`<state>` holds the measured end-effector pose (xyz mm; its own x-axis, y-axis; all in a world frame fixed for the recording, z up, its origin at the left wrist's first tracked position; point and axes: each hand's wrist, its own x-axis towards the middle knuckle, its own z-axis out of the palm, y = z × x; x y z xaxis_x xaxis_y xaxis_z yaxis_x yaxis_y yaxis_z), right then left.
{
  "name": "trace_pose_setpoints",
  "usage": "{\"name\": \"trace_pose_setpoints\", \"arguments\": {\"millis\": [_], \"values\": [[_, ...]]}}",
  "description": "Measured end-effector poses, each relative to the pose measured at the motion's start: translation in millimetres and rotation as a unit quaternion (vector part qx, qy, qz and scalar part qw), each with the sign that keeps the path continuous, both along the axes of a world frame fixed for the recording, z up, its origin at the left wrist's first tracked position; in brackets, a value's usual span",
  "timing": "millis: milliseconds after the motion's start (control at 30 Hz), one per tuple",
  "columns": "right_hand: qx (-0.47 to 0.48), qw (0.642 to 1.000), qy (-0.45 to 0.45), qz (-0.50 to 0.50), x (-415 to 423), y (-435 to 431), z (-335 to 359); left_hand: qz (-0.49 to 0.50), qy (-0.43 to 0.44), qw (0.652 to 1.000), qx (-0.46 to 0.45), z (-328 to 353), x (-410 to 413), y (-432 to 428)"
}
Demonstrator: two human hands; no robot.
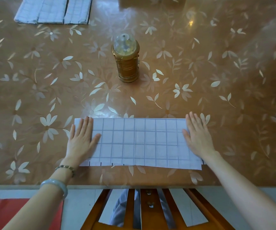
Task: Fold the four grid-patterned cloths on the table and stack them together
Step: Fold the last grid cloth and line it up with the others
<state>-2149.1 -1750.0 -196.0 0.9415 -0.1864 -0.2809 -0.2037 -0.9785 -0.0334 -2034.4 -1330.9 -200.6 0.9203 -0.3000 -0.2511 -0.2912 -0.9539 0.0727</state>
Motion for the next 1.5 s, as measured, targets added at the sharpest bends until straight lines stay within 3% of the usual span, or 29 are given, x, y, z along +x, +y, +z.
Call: {"name": "trace_pose_setpoints", "arguments": {"millis": [133,233,367,467,633,733,900,1067,1267,1433,1500], "values": [[-0.022,1.000,-0.003,-0.014,-0.8,-7.0,6.2,0.034,0.009,0.998,-0.045,11.0,13.5,23.4],[-0.017,0.997,-0.052,-0.050,9.6,20.5,19.4,0.150,0.012,0.981,-0.122,22.6,22.0,21.7],[0.134,0.985,-0.103,-0.039,34.5,97.3,41.4,0.282,0.011,0.948,-0.151,31.2,25.1,7.0],[0.268,0.961,-0.066,0.014,43.3,150.9,46.6,0.337,0.024,0.927,-0.161,34.6,24.6,1.9],[0.272,0.962,0.009,0.012,41.0,166.8,34.1,0.417,0.090,0.891,-0.155,40.1,23.4,1.4],[0.291,0.956,0.031,0.001,39.5,161.2,33.3,0.392,0.127,0.897,-0.163,46.1,23.4,5.5],[0.325,0.941,0.091,-0.037,43.9,150.8,37.9,0.351,0.234,0.870,-0.256,69.7,6.1,26.6],[0.307,0.943,0.126,-0.010,49.7,150.6,40.4,0.319,0.175,0.852,-0.376,114.7,-10.1,29.0],[0.280,0.950,0.137,0.008,51.3,153.0,38.9,0.248,0.151,0.861,-0.417,178.6,-22.5,-3.1],[0.296,0.948,0.118,0.009,48.9,151.2,39.1,0.195,0.196,0.826,-0.491,211.9,-41.2,-54.9],[0.362,0.924,0.117,-0.029,48.3,144.3,39.8,0.177,0.220,0.814,-0.507,216.1,-44.1,-80.7]]}}
